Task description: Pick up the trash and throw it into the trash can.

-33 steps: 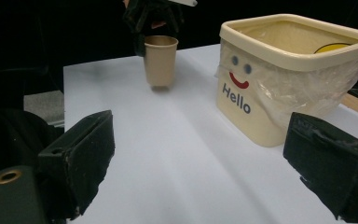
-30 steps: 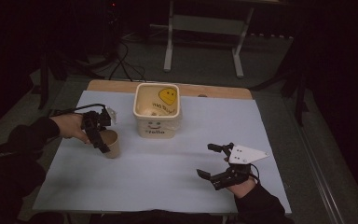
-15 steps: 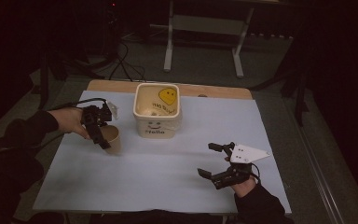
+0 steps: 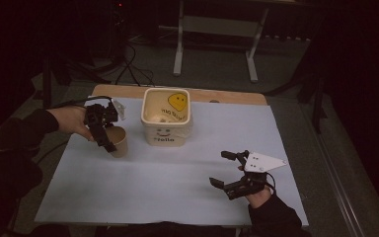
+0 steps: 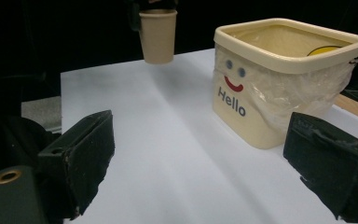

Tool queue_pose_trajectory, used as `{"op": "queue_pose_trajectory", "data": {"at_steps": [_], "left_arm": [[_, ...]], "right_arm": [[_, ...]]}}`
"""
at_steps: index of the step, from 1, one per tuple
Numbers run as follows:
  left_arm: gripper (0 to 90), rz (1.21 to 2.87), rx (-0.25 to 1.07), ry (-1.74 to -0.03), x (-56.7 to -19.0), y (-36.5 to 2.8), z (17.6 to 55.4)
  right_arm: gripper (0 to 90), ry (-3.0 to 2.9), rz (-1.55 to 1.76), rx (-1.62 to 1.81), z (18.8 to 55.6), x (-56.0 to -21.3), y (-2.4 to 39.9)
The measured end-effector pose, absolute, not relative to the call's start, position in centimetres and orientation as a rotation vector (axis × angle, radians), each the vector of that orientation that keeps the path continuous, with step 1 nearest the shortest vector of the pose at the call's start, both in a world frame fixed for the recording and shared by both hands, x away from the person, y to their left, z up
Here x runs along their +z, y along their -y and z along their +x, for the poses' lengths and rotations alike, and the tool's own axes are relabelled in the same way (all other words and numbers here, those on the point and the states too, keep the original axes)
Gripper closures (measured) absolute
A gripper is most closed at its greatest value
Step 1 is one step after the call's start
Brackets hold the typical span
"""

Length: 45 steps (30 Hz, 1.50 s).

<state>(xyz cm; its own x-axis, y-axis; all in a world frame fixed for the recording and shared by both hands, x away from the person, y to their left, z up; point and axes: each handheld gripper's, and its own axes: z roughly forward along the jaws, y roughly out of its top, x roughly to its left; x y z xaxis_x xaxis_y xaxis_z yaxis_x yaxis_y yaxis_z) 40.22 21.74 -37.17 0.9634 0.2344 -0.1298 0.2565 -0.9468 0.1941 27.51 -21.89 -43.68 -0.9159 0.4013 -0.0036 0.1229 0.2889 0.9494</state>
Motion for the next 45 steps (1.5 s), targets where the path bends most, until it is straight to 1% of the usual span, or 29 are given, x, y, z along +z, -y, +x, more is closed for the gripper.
{"op": "queue_pose_trajectory", "data": {"at_steps": [33,45], "left_arm": [[26.6,2.922,-0.128,-0.283,-32.1,-18.9,41.1],[27.1,2.919,-0.087,-0.245,-30.1,-17.6,41.9]], "right_arm": [[8.6,-2.324,0.486,1.669,27.6,-43.8,21.9],[8.6,-2.328,0.485,1.668,27.6,-43.8,21.9]]}}
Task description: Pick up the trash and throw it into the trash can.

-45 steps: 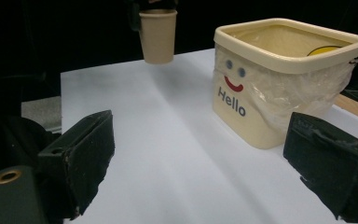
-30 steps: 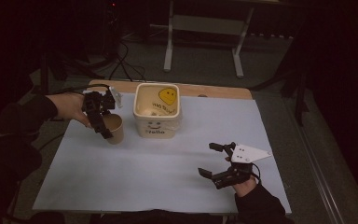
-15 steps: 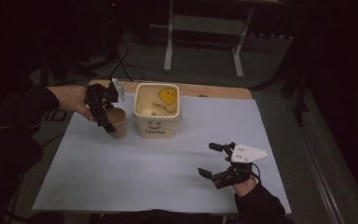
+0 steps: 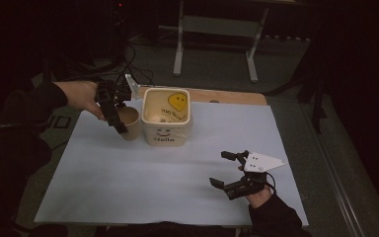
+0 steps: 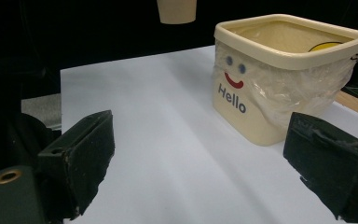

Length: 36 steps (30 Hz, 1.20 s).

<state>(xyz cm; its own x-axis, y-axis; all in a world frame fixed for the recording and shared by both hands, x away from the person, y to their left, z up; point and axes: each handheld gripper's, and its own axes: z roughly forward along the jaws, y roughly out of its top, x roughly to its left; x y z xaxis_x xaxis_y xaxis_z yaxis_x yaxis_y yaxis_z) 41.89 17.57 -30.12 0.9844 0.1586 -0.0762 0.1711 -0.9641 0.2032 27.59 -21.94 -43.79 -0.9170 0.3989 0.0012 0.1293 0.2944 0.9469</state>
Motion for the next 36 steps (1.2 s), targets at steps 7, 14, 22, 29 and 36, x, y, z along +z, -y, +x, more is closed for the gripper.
{"op": "queue_pose_trajectory", "data": {"at_steps": [7,14,22,29,36], "left_arm": [[27.6,2.912,-0.076,-0.236,-28.9,-16.8,42.2],[27.7,2.908,-0.06,-0.218,-28.1,-16.0,42.7],[27.7,2.911,-0.071,-0.202,-28.1,-15.1,43.1],[27.8,2.907,-0.073,-0.202,-28.0,-14.6,43.6],[27.9,2.908,-0.07,-0.183,-27.6,-13.9,44.2]], "right_arm": [[8.6,-2.329,0.485,1.665,27.6,-43.8,21.9],[8.6,-2.333,0.485,1.667,27.6,-43.8,21.9],[8.6,-2.331,0.486,1.668,27.6,-43.8,22.0],[8.6,-2.338,0.486,1.662,27.7,-43.9,22.0],[8.6,-2.339,0.487,1.665,27.7,-43.9,22.0]]}}
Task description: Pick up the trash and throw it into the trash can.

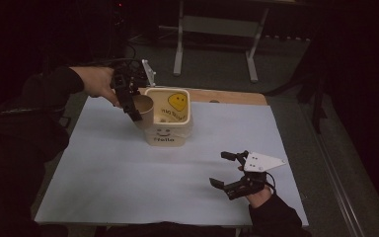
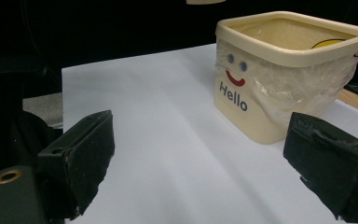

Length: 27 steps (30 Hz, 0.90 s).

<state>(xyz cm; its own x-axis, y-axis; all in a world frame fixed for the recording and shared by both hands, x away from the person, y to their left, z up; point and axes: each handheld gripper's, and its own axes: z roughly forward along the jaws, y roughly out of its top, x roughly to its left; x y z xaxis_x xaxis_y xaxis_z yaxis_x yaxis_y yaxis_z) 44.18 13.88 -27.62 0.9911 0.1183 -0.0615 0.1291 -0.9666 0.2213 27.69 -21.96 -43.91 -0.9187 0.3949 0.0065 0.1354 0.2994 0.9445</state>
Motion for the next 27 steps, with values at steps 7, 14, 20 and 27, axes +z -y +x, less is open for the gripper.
{"op": "queue_pose_trajectory", "data": {"at_steps": [7,14,20,27], "left_arm": [[28.4,2.916,-0.075,-0.171,-27.5,-12.9,44.9],[28.4,2.929,-0.085,-0.183,-27.3,-12.1,45.6],[28.4,2.929,-0.085,-0.163,-27.2,-11.6,46.2],[28.3,2.925,-0.074,-0.168,-26.7,-11.4,47.2]], "right_arm": [[8.6,-2.34,0.486,1.666,27.7,-43.9,21.9],[8.6,-2.343,0.484,1.666,27.7,-44.0,21.9],[8.6,-2.348,0.482,1.665,27.7,-44.0,21.9],[8.6,-2.345,0.481,1.666,27.7,-44.0,21.9]]}}
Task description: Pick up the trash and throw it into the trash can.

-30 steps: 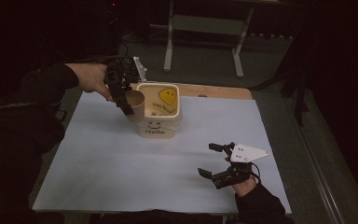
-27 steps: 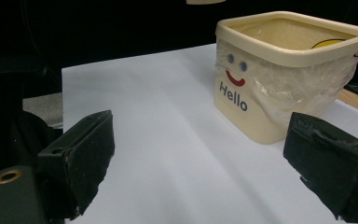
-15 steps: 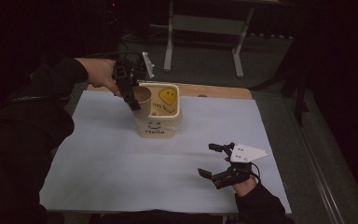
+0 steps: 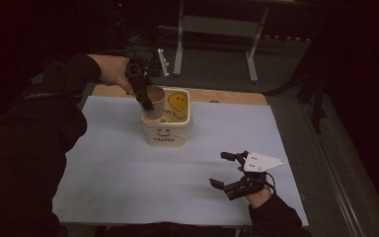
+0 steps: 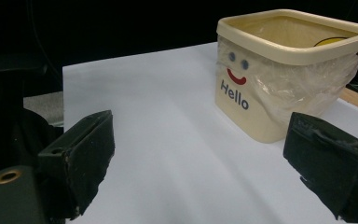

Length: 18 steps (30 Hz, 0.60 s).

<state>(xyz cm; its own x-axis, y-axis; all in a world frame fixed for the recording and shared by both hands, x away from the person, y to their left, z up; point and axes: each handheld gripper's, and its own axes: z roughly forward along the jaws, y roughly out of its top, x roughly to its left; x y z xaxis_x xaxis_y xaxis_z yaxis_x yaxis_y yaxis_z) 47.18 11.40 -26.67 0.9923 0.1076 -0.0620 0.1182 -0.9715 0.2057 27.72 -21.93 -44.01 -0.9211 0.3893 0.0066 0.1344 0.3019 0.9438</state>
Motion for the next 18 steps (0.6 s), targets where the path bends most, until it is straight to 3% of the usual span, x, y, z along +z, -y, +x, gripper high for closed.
{"op": "queue_pose_trajectory", "data": {"at_steps": [18], "left_arm": [[28.3,2.868,-0.037,-0.131,-25.9,-10.9,49.2]], "right_arm": [[8.6,-2.353,0.479,1.665,27.8,-44.1,21.9]]}}
